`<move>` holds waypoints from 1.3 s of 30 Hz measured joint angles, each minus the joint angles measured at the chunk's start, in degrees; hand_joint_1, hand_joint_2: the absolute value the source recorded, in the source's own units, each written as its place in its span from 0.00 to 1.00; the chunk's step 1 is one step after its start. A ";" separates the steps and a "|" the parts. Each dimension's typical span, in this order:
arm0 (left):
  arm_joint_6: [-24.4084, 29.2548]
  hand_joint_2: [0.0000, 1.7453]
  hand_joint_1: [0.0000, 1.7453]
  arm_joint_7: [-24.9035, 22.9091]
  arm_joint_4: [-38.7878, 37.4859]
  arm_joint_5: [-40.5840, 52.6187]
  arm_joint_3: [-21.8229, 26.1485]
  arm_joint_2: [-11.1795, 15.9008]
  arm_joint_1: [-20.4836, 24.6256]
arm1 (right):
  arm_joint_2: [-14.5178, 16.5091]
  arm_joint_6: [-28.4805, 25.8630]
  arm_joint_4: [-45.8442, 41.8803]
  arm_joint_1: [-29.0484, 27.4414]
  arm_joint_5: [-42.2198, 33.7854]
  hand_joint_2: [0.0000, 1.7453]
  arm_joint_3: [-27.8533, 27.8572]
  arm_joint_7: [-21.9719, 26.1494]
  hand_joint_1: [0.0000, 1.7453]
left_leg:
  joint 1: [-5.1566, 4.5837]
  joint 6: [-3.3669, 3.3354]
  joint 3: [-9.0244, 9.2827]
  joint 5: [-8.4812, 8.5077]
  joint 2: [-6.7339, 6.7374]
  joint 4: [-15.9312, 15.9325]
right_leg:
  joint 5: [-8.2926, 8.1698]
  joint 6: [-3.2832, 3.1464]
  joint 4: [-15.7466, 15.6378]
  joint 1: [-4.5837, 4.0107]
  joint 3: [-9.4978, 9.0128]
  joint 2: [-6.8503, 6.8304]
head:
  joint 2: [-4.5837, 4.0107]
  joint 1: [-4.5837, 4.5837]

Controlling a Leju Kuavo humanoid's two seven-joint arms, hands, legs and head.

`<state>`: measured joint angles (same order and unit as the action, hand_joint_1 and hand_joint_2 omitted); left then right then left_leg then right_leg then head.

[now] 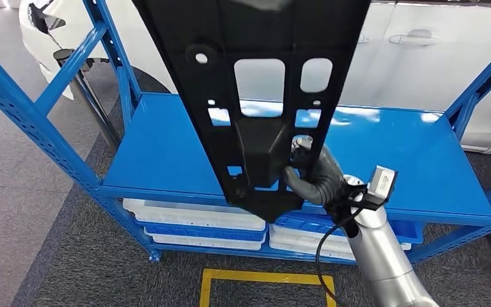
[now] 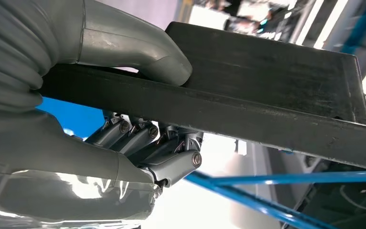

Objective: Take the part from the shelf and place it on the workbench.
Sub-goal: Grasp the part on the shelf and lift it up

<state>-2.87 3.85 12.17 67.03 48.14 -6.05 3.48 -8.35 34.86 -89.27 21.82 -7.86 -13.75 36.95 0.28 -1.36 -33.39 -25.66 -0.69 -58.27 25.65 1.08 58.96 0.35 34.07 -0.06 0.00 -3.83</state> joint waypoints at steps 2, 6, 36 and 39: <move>0.21 0.50 0.00 -0.07 0.00 0.01 0.32 -0.10 -0.04 | 0.14 0.17 -1.66 -3.51 -0.49 1.00 -0.54 1.10 0.93 | -0.05 0.57 0.04 -0.02 -0.03 0.15 | 0.00 -0.42 -0.87 -0.29 -0.29 0.00 | 0.00 0.00; 0.42 1.00 0.00 0.34 0.00 0.01 0.73 -0.11 -0.12 | 1.12 0.49 -3.92 -10.04 -2.79 1.00 -1.80 1.23 0.84 | -0.04 1.77 -1.31 -3.14 0.20 -3.87 | -0.37 -1.59 -1.95 0.46 -1.01 -0.16 | 0.00 -0.02; 2.41 1.00 0.00 0.42 0.00 1.50 2.05 -0.62 1.30 | 9.44 -3.16 -10.90 -30.50 -2.14 1.00 -4.53 -3.58 0.81 | -0.18 1.54 1.67 -1.59 0.46 0.05 | 0.71 -1.44 -1.84 0.21 -2.32 0.03 | 0.00 -0.01; 2.04 1.00 0.00 0.61 0.00 1.47 2.22 -0.64 1.52 | 10.01 -3.18 -11.55 -30.81 -1.92 1.00 -4.44 -3.82 0.81 | -0.06 2.20 -1.95 -6.91 0.49 -9.00 | 0.53 -2.04 -2.13 0.39 -2.36 -0.26 | 0.00 -0.02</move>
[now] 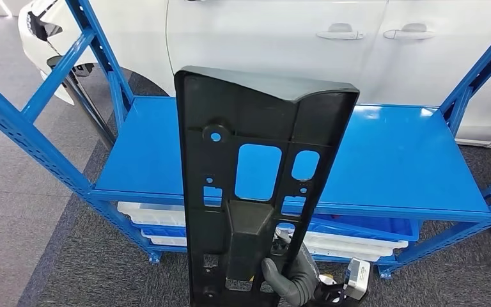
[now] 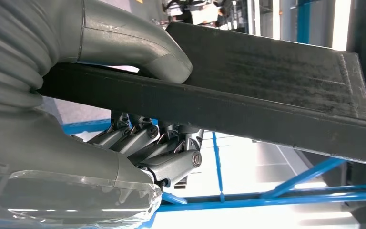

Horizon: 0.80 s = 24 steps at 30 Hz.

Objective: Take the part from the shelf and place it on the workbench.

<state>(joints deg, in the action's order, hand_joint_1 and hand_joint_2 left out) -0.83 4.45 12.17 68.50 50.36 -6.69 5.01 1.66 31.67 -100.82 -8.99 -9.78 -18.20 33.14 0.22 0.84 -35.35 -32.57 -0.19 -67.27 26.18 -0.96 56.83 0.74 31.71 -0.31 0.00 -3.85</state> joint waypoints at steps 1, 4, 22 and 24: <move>-0.09 1.00 0.00 0.05 0.00 0.00 0.02 0.00 0.14 | 0.10 0.00 -0.10 -0.13 0.10 1.00 0.04 -0.13 0.81 | 0.02 0.17 -1.36 -1.55 0.00 -3.72 | 0.03 -0.04 0.04 -0.04 0.01 -0.07 | 0.00 0.00; -0.14 1.00 0.00 0.02 0.00 0.13 0.04 0.00 0.18 | 0.30 0.00 -0.21 -0.39 0.47 1.00 0.20 -0.60 0.81 | 0.11 0.39 -0.55 -0.04 0.01 -4.27 | 0.16 -0.05 0.24 -0.07 -0.07 -0.02 | 0.00 0.00; -0.73 1.00 0.00 -0.46 0.00 0.50 0.04 -0.66 -0.68 | 0.59 0.20 -0.84 -1.17 1.10 1.00 0.34 -1.34 0.81 | 0.20 -2.23 5.55 4.50 -0.01 9.78 | 1.71 2.15 8.81 -0.28 4.75 0.30 | 0.00 0.02; -0.83 1.00 0.00 -0.57 0.00 0.50 0.04 -0.73 -0.68 | 0.59 0.23 -0.85 -1.16 1.12 1.00 0.34 -1.45 0.81 | 0.01 -1.83 5.55 4.30 -0.07 9.65 | -0.23 1.58 2.60 -0.54 1.90 0.31 | 0.00 0.02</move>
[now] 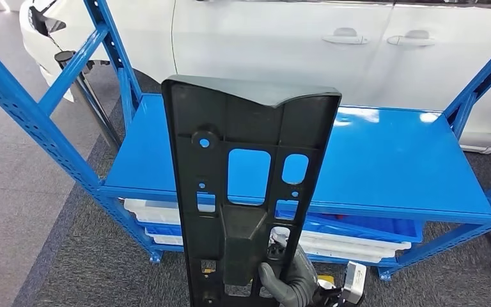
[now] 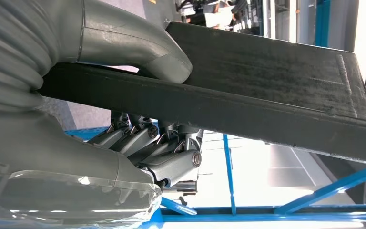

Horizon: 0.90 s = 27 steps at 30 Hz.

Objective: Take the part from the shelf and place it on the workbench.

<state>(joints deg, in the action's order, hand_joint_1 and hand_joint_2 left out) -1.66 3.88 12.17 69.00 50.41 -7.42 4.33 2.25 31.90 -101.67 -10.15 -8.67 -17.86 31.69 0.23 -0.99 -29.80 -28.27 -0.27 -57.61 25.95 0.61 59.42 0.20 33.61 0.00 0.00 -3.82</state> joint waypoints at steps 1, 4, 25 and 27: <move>-0.09 1.00 0.00 -0.11 0.00 0.00 0.01 -0.02 0.01 | 0.00 0.02 -0.01 -0.01 0.01 1.00 0.00 -0.14 0.81 | -0.06 0.24 -0.09 -0.02 0.00 0.00 | 0.03 -0.18 -0.98 -0.14 -0.37 0.02 | 0.00 -0.01; -0.32 1.00 0.00 -0.49 0.00 0.01 0.02 0.02 0.05 | 0.01 0.05 -0.01 -0.05 -0.02 1.00 -0.01 -0.84 0.81 | -0.09 1.07 -0.16 -0.50 0.05 -0.30 | -0.17 -0.78 -1.53 0.10 -0.50 -0.01 | 0.00 -0.02; -0.29 1.00 0.00 -0.54 0.00 0.84 0.54 -0.17 -0.06 | -0.62 -1.64 0.25 -1.11 -0.45 1.00 -0.46 -1.13 0.81 | 0.09 -0.98 -0.61 0.59 0.45 -0.15 | 7.94 1.57 15.12 0.45 7.06 0.00 | 0.00 -0.02; -0.35 1.00 0.00 -0.53 0.01 0.85 0.57 -0.19 -0.02 | -0.73 -1.91 0.34 -1.13 -0.45 1.00 -0.46 -1.04 0.81 | -0.04 -0.93 -1.08 0.79 0.43 -0.48 | 6.00 1.30 12.33 0.47 4.68 0.00 | 0.00 -0.02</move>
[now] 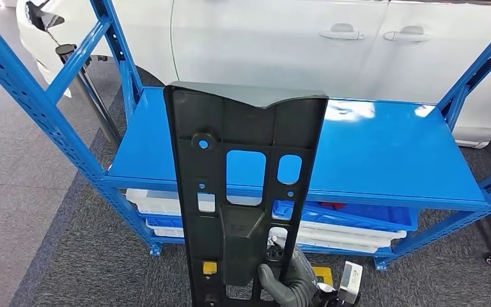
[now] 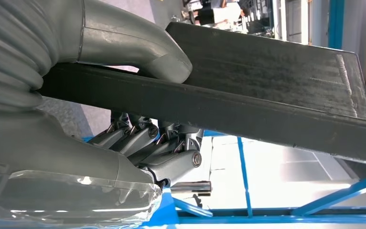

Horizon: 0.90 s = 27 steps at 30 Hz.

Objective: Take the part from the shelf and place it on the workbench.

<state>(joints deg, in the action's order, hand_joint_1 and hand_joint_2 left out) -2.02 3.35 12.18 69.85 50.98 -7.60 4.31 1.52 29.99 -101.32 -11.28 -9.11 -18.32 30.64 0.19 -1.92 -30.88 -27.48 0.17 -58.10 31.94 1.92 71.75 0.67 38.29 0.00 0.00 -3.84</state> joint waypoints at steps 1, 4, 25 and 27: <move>-0.02 1.00 0.00 0.00 0.00 0.01 0.02 -0.03 0.03 | -0.04 -0.08 0.02 0.00 0.00 1.00 -0.01 0.02 0.81 | -0.06 0.06 -0.12 0.05 -0.03 -0.15 | -1.71 -0.31 -4.09 -0.03 -2.55 0.01 | 0.00 0.01; -0.03 1.00 0.00 -0.01 0.01 0.06 0.13 -0.17 0.10 | -0.15 -0.11 0.02 0.00 -0.02 1.00 -0.08 0.10 0.81 | -0.35 0.69 -0.56 0.39 -0.07 -0.45 | -3.99 -1.33 -12.67 -0.48 -7.17 0.00 | 0.00 0.01; 0.11 1.00 0.00 -0.21 -0.01 0.78 0.34 -0.26 -0.27 | -0.91 -0.20 0.50 -0.12 -0.22 1.00 -0.72 1.17 0.81 | -0.02 0.04 3.56 -1.61 -0.04 1.76 | -6.34 0.01 -9.55 0.03 0.68 -0.30 | 0.00 0.01; 0.10 1.00 0.00 -0.18 -0.01 0.76 0.34 -0.25 -0.24 | -1.02 -0.20 0.57 -0.14 -0.22 1.00 -0.72 1.18 0.81 | -0.11 -0.27 2.12 -0.55 0.14 1.64 | -0.90 0.41 -2.21 0.15 2.85 -0.24 | 0.00 0.01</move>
<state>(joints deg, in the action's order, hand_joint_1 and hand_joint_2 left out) -1.92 3.17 12.17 70.61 51.32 -7.85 4.07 0.51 29.79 -100.76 -11.41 -9.33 -19.03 31.82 0.09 -2.19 -28.76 -28.03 0.31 -56.46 31.04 2.33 69.54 0.82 41.14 -0.24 0.00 -3.83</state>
